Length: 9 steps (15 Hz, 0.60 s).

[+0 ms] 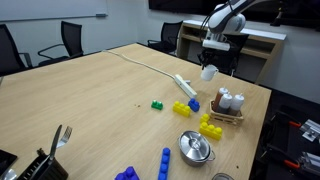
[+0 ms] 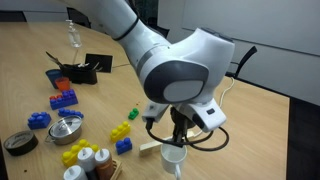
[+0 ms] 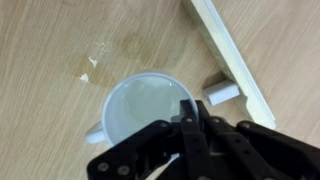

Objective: Move the mug cup to the left

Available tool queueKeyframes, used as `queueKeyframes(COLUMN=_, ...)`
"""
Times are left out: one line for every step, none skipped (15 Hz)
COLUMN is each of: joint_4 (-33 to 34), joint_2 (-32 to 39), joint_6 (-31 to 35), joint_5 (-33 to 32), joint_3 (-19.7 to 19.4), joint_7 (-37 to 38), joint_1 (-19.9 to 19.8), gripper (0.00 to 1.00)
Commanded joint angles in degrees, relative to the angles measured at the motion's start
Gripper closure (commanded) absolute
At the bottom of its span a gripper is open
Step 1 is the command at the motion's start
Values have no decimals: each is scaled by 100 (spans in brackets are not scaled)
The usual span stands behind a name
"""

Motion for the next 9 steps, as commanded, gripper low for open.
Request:
queueKeyframes(joint_4=-480, joint_2=-673, joint_6=125, joint_5=-126, joint_3=125, joint_7=-174, joint_1=146, gripper=98)
queueKeyframes(joint_4=-549, joint_2=-813, joint_6=120, joint_5=-172, joint_3=181, joint_7=-242, joint_1=209, gripper=98)
queueKeyframes(joint_4=-580, joint_2=-923, joint_6=79, joint_5=-276, joint_3=236, joint_7=-297, joint_1=305, gripper=98)
queueKeyframes(joint_4=-618, joint_2=-1018, joint_6=45, joint_5=-403, joint_3=296, joint_7=-372, joint_1=402, gripper=98)
queueKeyframes(joint_4=-649, joint_2=-1097, joint_6=26, joint_5=-546, joint_3=365, joint_7=-431, joint_1=502, gripper=98)
queueKeyframes(joint_4=-691, joint_2=-1173, joint_6=6, joint_5=-681, joint_3=436, joint_7=-513, joint_1=588, gripper=98)
queueKeyframes(joint_4=-702, joint_2=-1208, joint_6=-45, joint_5=-820, joint_3=514, joint_7=-609, joint_1=682, gripper=98)
queueKeyframes(joint_4=-736, joint_2=-1263, joint_6=-71, joint_5=-928, joint_3=590, joint_7=-720, joint_1=759, gripper=98)
queueKeyframes(joint_4=-727, joint_2=-1265, joint_6=-131, joint_5=-1015, joint_3=672, joint_7=-855, joint_1=827, gripper=98)
